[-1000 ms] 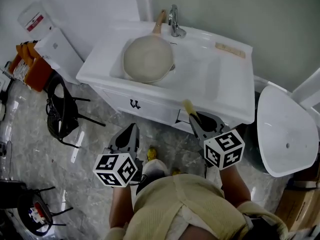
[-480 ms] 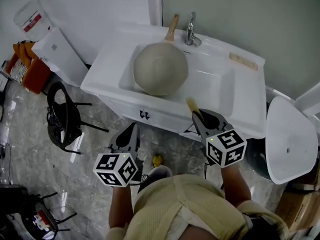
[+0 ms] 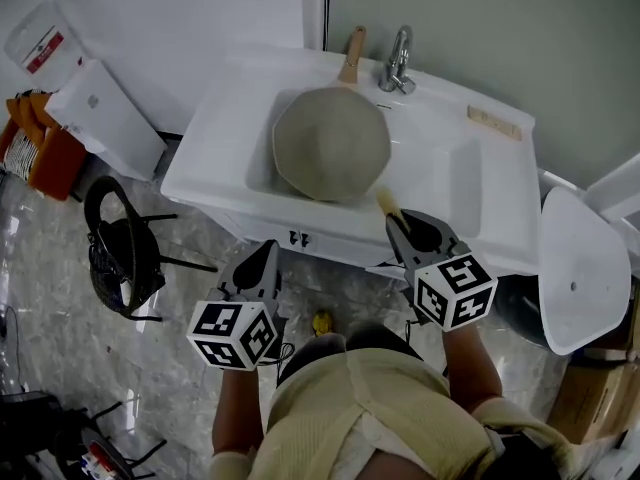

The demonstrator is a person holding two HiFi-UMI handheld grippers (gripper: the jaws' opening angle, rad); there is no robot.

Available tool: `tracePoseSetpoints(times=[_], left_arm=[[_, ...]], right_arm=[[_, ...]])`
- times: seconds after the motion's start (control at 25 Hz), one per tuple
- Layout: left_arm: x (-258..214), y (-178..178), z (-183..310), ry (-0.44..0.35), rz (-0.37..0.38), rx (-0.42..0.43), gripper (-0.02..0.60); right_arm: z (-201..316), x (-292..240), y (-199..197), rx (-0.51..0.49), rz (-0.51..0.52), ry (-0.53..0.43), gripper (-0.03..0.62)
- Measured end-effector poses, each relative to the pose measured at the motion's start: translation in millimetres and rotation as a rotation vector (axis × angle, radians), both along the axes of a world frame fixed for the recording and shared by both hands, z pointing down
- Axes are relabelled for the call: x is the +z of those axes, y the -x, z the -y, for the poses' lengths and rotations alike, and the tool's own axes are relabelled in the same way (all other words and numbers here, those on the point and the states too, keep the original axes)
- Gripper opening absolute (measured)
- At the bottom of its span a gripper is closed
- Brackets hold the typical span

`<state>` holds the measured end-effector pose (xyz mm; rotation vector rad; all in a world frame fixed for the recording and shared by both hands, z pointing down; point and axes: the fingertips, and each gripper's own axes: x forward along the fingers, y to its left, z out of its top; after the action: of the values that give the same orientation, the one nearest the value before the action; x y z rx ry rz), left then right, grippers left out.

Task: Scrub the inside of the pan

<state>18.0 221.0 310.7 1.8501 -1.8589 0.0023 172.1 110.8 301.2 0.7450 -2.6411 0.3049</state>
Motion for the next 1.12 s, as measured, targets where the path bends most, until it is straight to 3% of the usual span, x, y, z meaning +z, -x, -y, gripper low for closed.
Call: tracePoseSetpoints(times=[0.4,1.12], left_arm=[[11,13,21,0.01,0.011,0.05,0.06],[11,43,119,0.025,0.001,-0.007,0.06]], right_arm=[[24,4,16,0.044,-0.034,-0.018,0.054],[124,16,36,0.025,-0.029,0.004,0.054]])
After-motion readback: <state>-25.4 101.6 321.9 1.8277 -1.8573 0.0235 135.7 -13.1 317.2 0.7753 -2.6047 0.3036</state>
